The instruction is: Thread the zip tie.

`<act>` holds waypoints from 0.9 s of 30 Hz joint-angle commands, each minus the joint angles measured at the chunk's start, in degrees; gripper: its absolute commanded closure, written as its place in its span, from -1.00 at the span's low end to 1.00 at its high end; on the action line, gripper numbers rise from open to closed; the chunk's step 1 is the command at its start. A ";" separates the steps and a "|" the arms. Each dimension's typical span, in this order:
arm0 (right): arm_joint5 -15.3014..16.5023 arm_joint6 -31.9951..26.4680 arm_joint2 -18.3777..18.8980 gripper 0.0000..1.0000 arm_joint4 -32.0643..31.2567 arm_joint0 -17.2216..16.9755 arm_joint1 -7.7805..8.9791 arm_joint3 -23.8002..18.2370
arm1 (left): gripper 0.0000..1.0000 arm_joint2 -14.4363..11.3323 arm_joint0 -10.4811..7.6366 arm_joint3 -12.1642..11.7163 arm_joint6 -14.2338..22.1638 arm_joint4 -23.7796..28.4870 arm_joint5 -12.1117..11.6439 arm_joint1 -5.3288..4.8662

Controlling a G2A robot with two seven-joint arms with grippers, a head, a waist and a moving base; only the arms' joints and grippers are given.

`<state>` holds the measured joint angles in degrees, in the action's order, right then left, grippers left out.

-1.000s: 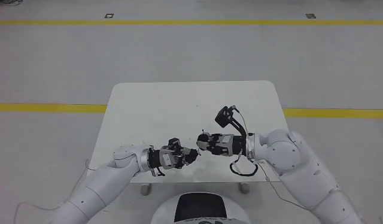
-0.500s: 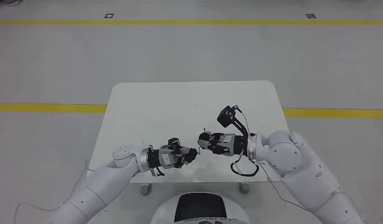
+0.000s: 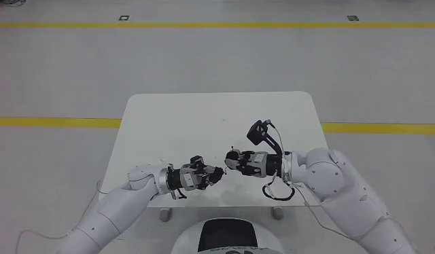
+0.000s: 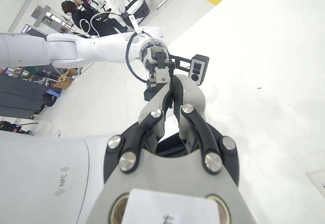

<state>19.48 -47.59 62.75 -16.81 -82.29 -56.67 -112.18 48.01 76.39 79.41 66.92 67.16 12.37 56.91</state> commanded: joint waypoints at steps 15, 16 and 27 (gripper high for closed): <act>0.00 0.40 0.39 1.00 0.07 -0.21 1.22 -0.73 | 1.00 0.37 0.14 0.11 -0.03 0.01 -0.29 0.09; 0.00 0.33 0.34 1.00 0.12 -0.15 1.28 -0.77 | 1.00 0.39 0.15 0.13 -0.03 0.01 -0.29 0.09; 0.00 0.02 -0.91 1.00 0.19 0.76 1.92 -0.93 | 1.00 0.71 0.36 0.28 -0.18 0.13 -0.29 0.12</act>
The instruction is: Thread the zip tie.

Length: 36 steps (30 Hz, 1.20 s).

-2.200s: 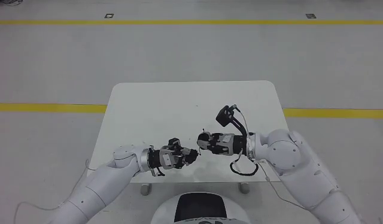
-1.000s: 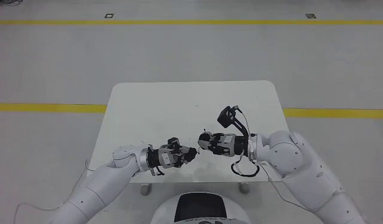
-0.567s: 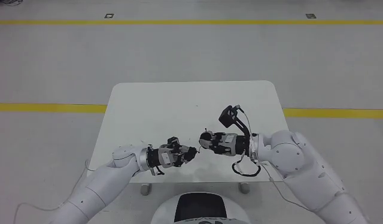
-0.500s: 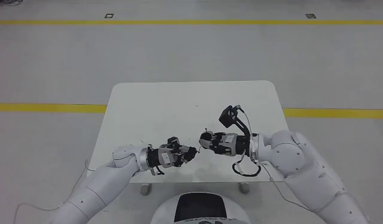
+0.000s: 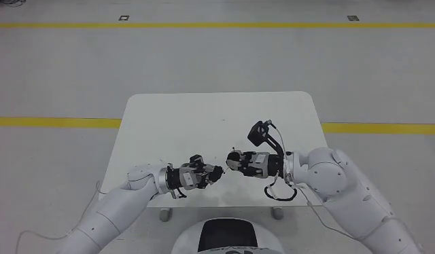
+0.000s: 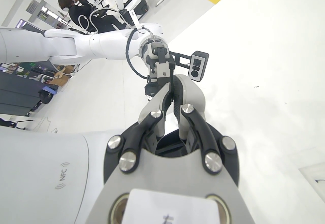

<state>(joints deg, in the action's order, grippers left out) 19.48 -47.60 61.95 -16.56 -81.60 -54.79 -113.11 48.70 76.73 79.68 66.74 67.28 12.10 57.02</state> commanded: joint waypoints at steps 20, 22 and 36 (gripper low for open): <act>0.00 0.91 -2.26 1.00 -0.37 0.99 1.17 0.40 | 1.00 0.48 0.44 0.21 0.23 -0.29 0.04 -0.01; 0.00 0.95 -2.57 1.00 -0.38 1.12 1.26 0.42 | 1.00 0.51 0.48 0.23 0.21 -0.27 0.05 0.00; 0.00 1.38 -2.68 1.00 0.11 1.38 2.11 0.30 | 1.00 0.90 0.76 0.18 -0.22 -0.17 -0.14 0.02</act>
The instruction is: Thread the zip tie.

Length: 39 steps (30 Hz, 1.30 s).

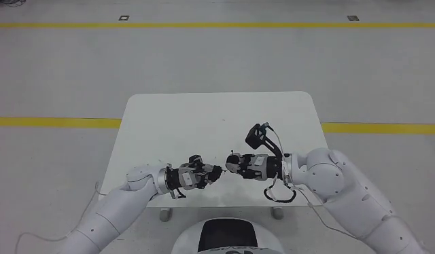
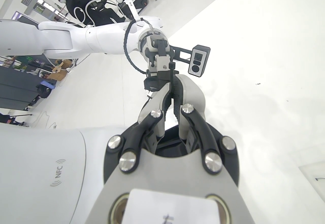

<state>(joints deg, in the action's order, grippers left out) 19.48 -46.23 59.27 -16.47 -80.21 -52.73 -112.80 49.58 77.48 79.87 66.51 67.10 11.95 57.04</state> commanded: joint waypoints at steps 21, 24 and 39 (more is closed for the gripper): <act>0.00 1.33 -2.43 1.00 -0.76 1.33 0.40 1.00 | 1.00 -1.05 -0.52 -0.11 0.28 -0.55 0.21 0.46; 0.00 1.66 -2.06 -1.00 0.08 1.25 0.52 0.99 | 1.00 -0.94 -0.51 -0.25 0.37 -0.52 0.17 0.45; 0.00 2.48 4.58 -1.00 6.48 -1.56 2.48 -0.73 | 1.00 0.44 -0.13 -0.86 1.32 -0.88 -0.74 0.11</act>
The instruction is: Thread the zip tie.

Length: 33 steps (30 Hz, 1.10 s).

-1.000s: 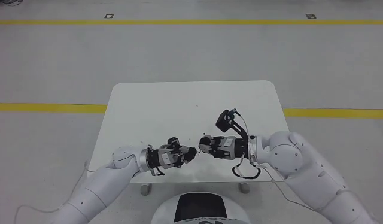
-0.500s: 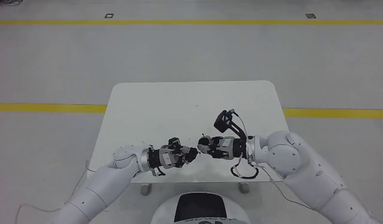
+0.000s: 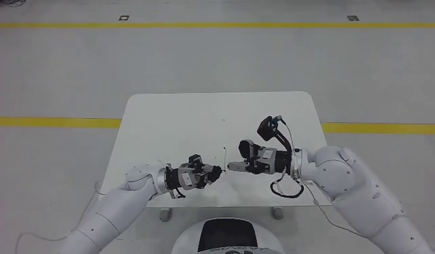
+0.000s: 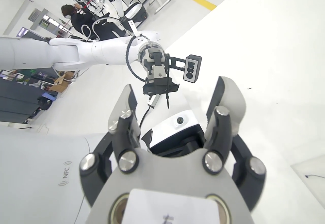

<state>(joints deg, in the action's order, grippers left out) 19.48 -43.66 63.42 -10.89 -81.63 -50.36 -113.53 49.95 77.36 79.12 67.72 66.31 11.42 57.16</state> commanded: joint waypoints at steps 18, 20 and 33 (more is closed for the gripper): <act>0.00 -7.02 1.90 -1.00 30.11 0.81 -1.14 7.89 | 1.00 2.24 0.94 -1.79 4.76 5.16 -5.24 0.22; 0.00 -10.42 2.42 -1.00 35.36 1.10 -1.74 9.94 | 1.00 2.42 1.01 -2.34 5.51 5.75 -6.24 0.33; 0.00 -22.40 2.67 -1.00 48.96 2.51 -5.25 19.49 | 1.00 2.10 0.23 -3.68 6.22 4.20 -9.17 0.81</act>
<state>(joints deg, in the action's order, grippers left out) 19.48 -66.06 66.09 38.07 -79.11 -55.62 -94.05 52.04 77.60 75.44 73.93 70.51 2.24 57.97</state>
